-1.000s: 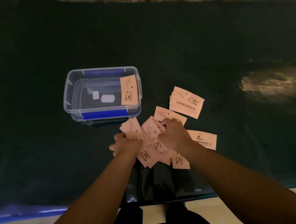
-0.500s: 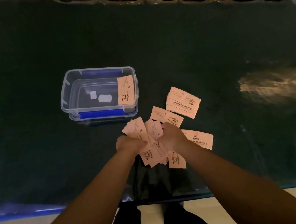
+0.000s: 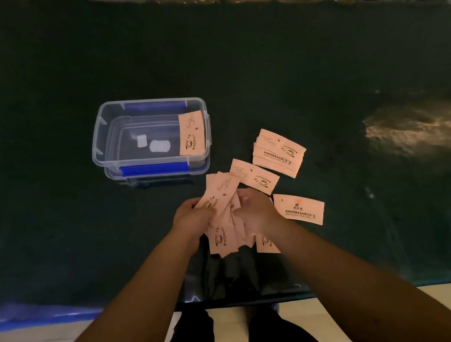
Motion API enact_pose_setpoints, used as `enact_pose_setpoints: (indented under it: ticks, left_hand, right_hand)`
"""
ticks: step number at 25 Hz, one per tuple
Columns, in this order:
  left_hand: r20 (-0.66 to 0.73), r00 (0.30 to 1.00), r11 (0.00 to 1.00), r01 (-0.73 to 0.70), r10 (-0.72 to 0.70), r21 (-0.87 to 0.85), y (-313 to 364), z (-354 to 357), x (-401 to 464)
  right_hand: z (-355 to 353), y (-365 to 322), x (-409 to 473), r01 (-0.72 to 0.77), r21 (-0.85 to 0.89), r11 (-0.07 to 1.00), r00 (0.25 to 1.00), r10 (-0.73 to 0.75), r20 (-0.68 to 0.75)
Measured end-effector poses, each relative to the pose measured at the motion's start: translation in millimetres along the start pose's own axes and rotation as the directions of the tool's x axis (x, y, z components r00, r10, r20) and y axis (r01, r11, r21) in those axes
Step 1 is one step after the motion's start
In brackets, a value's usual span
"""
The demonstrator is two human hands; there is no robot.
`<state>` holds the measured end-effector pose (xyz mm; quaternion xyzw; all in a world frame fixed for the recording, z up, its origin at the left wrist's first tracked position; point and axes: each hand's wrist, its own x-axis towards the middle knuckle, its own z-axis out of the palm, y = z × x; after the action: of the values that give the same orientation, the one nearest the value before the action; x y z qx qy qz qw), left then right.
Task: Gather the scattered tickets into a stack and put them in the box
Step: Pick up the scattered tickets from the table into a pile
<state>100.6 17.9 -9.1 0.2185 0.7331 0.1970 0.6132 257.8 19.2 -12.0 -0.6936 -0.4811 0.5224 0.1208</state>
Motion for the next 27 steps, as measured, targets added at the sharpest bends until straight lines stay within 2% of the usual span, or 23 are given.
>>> enact_pose_setpoints:
  ticks: [3,7,10,12,14,17,19,22,25,27]
  left_hand:
    - [-0.019,0.999,0.998,-0.035,0.036,0.058,-4,3,-2]
    - [-0.055,0.991,0.962,-0.102,0.119,0.254,-9,11,1]
    - [-0.084,0.973,0.867,-0.153,0.217,0.474,-18,10,4]
    - [-0.039,0.962,0.814,-0.205,0.268,0.544,-28,9,2]
    - [0.049,0.956,0.748,-0.257,0.288,0.612,-37,10,-8]
    - [0.138,0.952,0.576,-0.276,0.272,0.769,-52,18,-19]
    - [0.137,0.945,0.540,-0.286,0.298,0.792,-60,23,-20]
    - [0.155,0.923,0.550,-0.339,0.353,0.763,-62,21,-19]
    - [0.221,0.918,0.524,-0.372,0.328,0.766,-55,12,-13]
    - [0.230,0.924,0.559,-0.370,0.306,0.742,-49,5,-9]
  right_hand:
    - [5,-3,-2,-0.042,0.036,0.998,0.999,0.042,-0.012]
    - [9,-13,0,-0.091,-0.022,0.996,0.996,0.090,-0.016]
    - [8,-23,3,-0.117,-0.151,0.982,0.993,0.113,-0.038]
    - [5,-31,8,-0.134,-0.220,0.966,0.991,0.130,-0.033]
    - [-2,-40,18,-0.092,-0.283,0.955,0.993,0.107,0.039]
    - [-8,-54,34,0.030,-0.432,0.902,0.982,0.054,0.181]
    - [-8,-60,38,0.060,-0.506,0.860,0.970,0.070,0.234]
    - [-10,-64,42,0.068,-0.583,0.809,0.950,0.126,0.285]
    - [-19,-67,47,0.042,-0.569,0.821,0.918,0.193,0.346]
    - [-22,-69,46,0.031,-0.541,0.841,0.902,0.209,0.377]
